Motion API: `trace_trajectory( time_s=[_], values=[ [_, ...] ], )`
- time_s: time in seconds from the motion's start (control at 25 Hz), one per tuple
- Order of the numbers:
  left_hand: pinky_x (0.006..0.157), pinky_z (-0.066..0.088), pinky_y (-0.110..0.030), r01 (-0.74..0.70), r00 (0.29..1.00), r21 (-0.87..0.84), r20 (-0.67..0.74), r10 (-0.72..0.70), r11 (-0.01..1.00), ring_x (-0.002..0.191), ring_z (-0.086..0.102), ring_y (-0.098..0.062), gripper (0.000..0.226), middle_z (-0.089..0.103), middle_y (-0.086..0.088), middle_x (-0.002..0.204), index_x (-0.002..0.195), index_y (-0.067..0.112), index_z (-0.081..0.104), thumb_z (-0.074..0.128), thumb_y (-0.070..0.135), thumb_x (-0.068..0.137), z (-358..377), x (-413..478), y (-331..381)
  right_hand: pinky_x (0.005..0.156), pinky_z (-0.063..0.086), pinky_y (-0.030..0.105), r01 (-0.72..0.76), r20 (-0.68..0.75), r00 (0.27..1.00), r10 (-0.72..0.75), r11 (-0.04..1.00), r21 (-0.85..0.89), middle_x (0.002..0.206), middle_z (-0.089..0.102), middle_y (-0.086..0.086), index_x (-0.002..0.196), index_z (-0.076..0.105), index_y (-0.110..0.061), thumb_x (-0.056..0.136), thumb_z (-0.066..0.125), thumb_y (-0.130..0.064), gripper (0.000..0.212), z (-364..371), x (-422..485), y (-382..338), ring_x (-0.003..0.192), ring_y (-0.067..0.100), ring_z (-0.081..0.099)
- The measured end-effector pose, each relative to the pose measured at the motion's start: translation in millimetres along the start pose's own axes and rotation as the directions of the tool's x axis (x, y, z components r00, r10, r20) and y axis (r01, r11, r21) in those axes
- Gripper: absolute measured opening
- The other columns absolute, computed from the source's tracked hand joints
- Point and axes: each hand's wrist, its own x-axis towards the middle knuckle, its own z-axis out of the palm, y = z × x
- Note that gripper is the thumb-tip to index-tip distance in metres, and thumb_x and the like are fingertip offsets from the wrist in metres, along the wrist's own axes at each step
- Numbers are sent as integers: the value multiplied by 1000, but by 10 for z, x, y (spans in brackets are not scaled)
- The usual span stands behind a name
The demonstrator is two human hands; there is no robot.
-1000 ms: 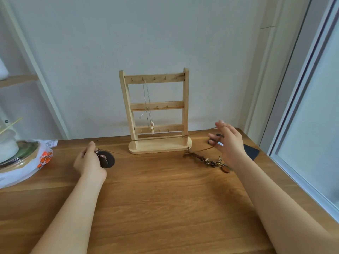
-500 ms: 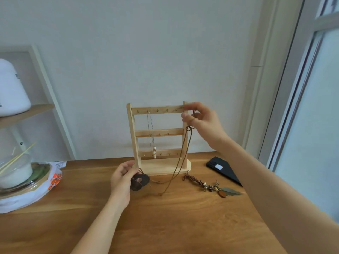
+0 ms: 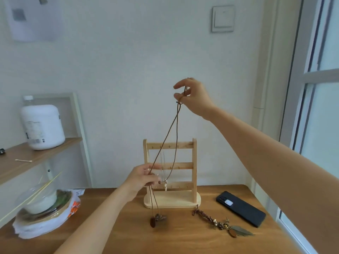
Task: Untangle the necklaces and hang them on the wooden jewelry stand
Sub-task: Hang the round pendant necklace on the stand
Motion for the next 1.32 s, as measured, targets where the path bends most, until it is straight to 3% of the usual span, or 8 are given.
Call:
trace_trajectory(
  time_s=[0.12, 0.28, 0.48, 0.64, 0.88, 1.0, 1.12, 1.32],
  values=[
    [72, 52, -27, -37, 999, 97, -22, 39, 995, 62, 54, -12, 20, 59, 9, 62, 106, 13, 74, 77, 11, 86, -66, 69, 381, 65, 46, 18, -38, -9, 999, 38, 999, 17, 111, 58, -5, 107, 69, -21, 94, 67, -21, 13, -31, 115, -74, 81, 13, 63],
    [71, 50, -29, -88, 995, 118, 59, 82, 989, 59, 53, -15, 15, 45, 4, 57, 101, 7, 76, 70, 18, 93, -117, 108, 987, 85, 58, 40, -129, -10, 990, 140, 937, 325, 105, 64, 1, 110, 67, -19, 99, 59, -16, 13, -110, 234, -208, 94, 23, 72],
    [67, 48, -27, -152, 985, 17, 80, 150, 988, 60, 53, -19, 26, 44, 2, 62, 95, 9, 75, 59, 28, 100, -66, 139, 1913, 79, 57, 33, -183, 107, 983, 148, 816, 548, 103, 73, 7, 119, 63, -11, 102, 54, -11, 19, -261, 302, -428, 84, 21, 72],
    [65, 48, -27, -262, 965, 33, -21, 263, 964, 55, 45, -15, 27, 37, 5, 61, 97, 11, 73, 55, 31, 103, -56, 213, 2539, 61, 50, 25, -170, 38, 985, 168, 906, 388, 75, 68, 5, 101, 72, -8, 100, 57, -11, 15, -335, 421, -571, 61, 15, 62],
    [54, 38, -24, -291, 938, 142, -152, 311, 946, 52, 31, -15, 31, 29, 5, 59, 82, 12, 69, 57, 34, 100, -205, 295, 2848, 48, 44, 23, -202, -95, 970, 225, 957, 207, 67, 60, 2, 80, 72, -10, 87, 75, -18, 10, -438, 548, -595, 56, 16, 53],
    [52, 46, -25, -309, 912, 100, -252, 325, 946, 49, 39, -14, 30, 37, 3, 57, 82, 9, 70, 55, 26, 101, -293, 346, 2942, 49, 37, 21, -178, 76, 982, 172, 980, 84, 59, 56, -4, 75, 74, -13, 83, 80, -25, 16, -517, 565, -599, 55, 12, 48],
    [53, 48, -25, -317, 875, 79, -359, 324, 945, 49, 41, -14, 28, 39, 2, 57, 85, 8, 70, 53, 22, 101, -415, 397, 3053, 48, 32, 17, -114, 204, 971, 125, 991, -65, 62, 58, -6, 81, 78, -12, 85, 77, -17, 6, -631, 579, -594, 56, 10, 44],
    [48, 36, -23, -309, 907, 102, -268, 325, 946, 50, 30, -14, 24, 32, 5, 58, 94, 9, 75, 58, 25, 98, -536, 417, 3185, 66, 48, 23, -140, 203, 970, 135, 990, 12, 82, 68, -5, 99, 75, -10, 90, 71, -17, 12, -576, 643, -605, 75, 13, 58]
  ],
)
